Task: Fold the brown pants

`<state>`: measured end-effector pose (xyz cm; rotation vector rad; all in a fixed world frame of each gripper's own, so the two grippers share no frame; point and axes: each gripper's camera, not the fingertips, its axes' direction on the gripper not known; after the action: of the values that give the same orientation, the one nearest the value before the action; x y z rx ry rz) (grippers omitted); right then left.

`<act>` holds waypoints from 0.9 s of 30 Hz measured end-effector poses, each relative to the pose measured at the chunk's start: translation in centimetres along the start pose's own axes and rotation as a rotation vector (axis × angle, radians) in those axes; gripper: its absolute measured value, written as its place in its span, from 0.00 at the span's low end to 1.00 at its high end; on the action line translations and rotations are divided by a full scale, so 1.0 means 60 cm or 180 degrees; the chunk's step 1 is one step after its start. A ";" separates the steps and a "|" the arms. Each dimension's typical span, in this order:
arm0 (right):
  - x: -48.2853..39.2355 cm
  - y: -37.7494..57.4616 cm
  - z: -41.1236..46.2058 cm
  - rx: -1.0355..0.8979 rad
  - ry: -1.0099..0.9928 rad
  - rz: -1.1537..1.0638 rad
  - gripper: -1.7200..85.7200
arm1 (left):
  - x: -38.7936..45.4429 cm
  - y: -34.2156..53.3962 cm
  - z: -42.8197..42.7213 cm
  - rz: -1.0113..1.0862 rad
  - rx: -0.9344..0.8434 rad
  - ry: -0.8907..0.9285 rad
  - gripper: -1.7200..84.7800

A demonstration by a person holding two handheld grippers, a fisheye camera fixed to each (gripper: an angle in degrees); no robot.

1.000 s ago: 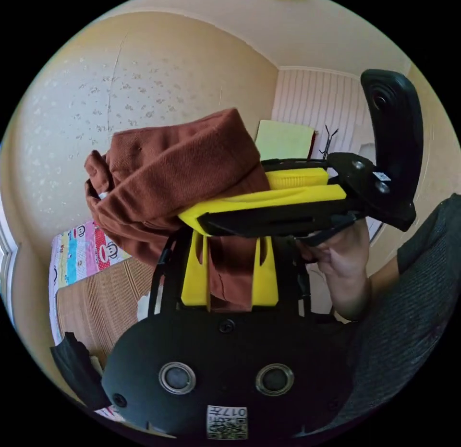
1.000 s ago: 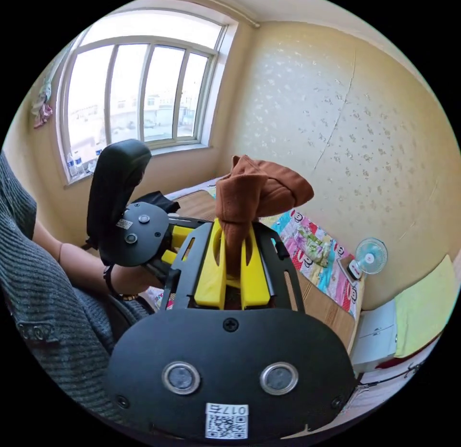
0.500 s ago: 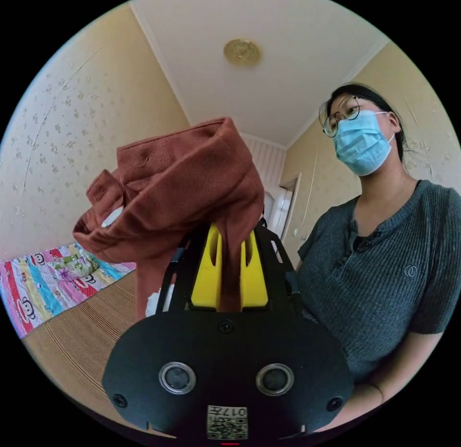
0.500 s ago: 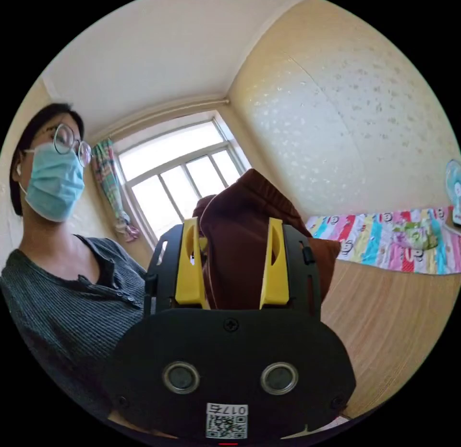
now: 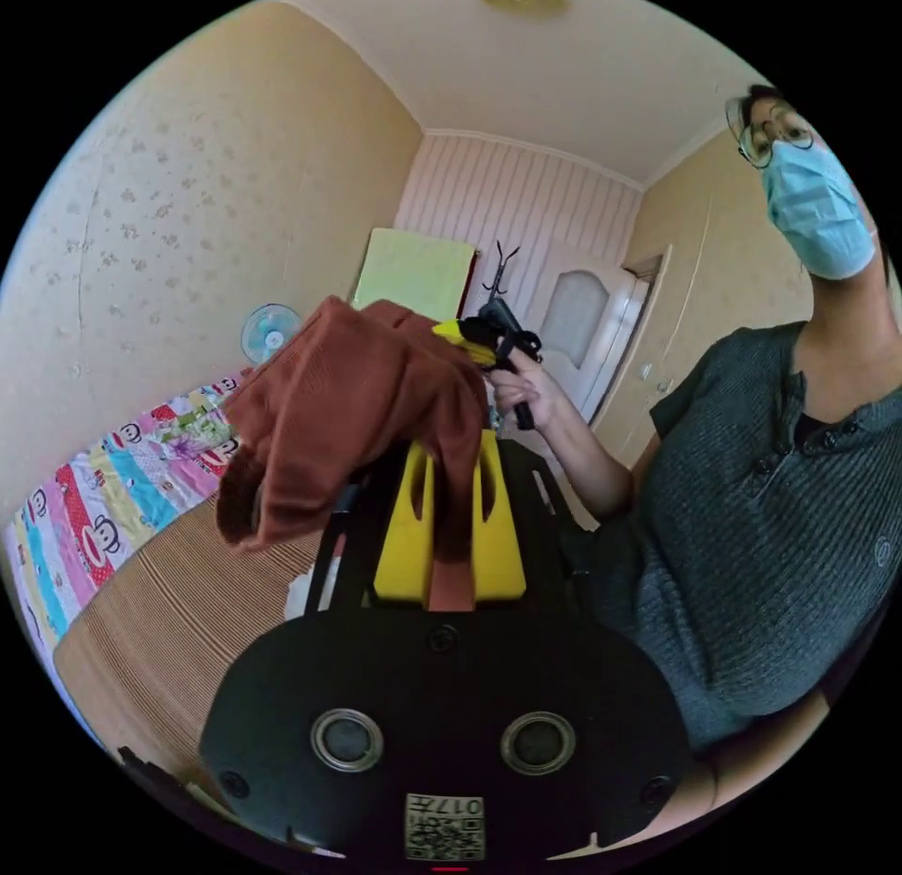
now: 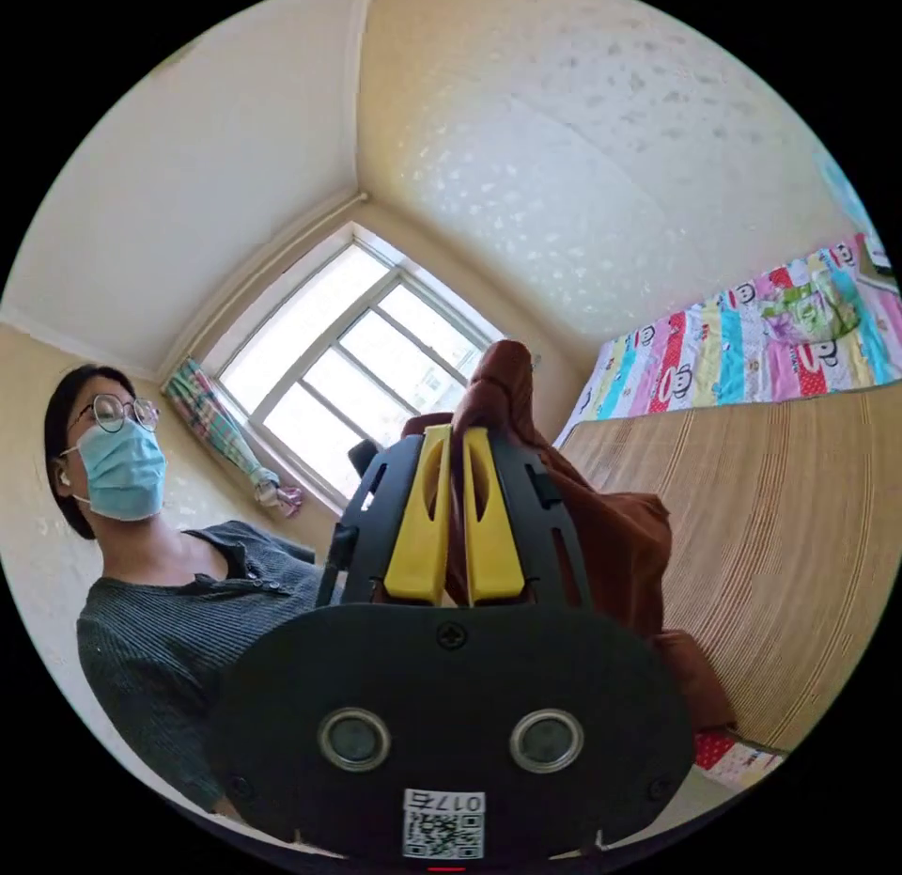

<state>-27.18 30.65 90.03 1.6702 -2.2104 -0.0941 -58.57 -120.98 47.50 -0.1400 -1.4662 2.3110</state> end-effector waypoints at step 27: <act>-0.319 -0.627 -0.109 0.1442 0.1775 -0.2688 0.06 | 0.282 -0.431 -0.383 0.0722 0.0491 -0.0255 0.08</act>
<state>13.83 38.60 81.19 2.3918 -1.0702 0.6170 -60.20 -85.45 62.31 -0.1803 -1.3636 2.6300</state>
